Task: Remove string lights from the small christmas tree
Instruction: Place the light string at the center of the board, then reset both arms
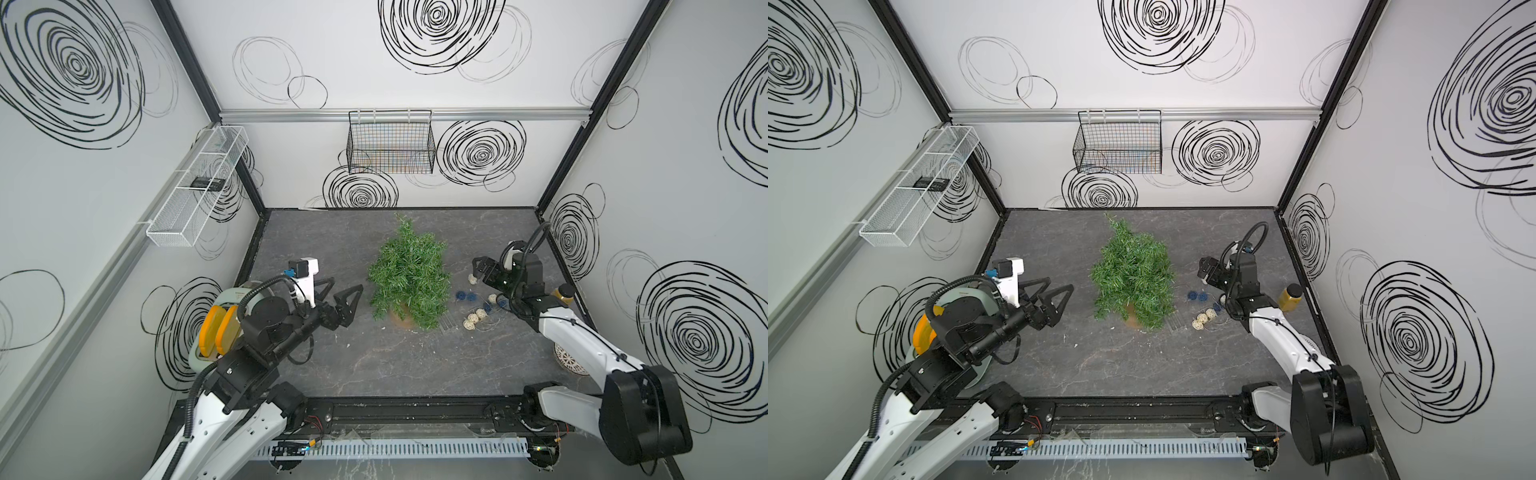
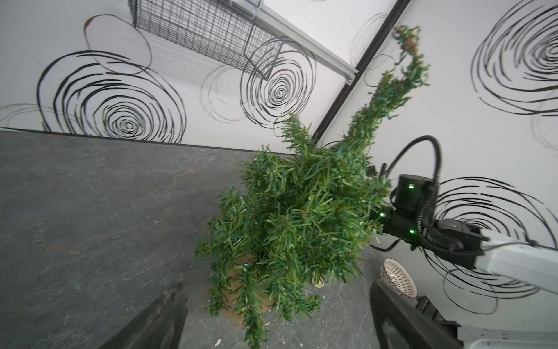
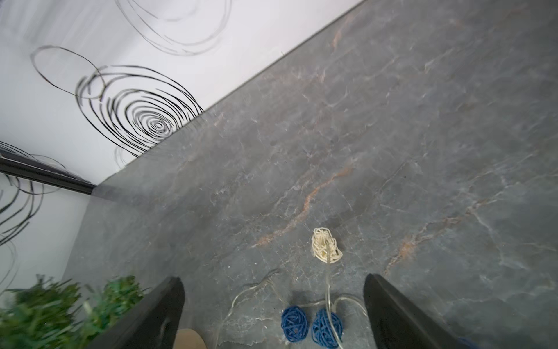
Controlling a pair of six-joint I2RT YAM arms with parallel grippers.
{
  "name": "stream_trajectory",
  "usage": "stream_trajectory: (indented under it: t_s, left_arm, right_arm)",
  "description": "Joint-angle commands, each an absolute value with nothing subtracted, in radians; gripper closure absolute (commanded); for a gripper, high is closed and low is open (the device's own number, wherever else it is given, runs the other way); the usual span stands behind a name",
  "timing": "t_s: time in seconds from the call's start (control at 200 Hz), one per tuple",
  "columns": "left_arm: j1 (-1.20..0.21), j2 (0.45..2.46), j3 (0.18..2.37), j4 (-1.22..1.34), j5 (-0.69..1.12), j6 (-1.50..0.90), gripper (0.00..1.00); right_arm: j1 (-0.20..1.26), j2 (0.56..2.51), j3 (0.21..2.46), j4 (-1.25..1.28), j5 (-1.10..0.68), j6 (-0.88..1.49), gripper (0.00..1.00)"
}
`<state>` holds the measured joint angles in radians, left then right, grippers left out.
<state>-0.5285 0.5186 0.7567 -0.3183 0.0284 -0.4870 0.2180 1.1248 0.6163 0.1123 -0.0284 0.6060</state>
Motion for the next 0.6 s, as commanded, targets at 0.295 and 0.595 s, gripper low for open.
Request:
stream_trajectory:
  t_s: [0.295,0.595]
  left_arm:
    - [-0.33,0.712,0.524,0.281,-0.435,-0.278,0.04]
    - [-0.164,0.984,0.317,0.758,-0.324,-0.124,0.04]
  right_arm:
    - [0.336,0.92,0.558,0.229,0.133,0.566,0.03]
    - [0.347,0.875,0.515,0.263,0.189,0.555,0.03]
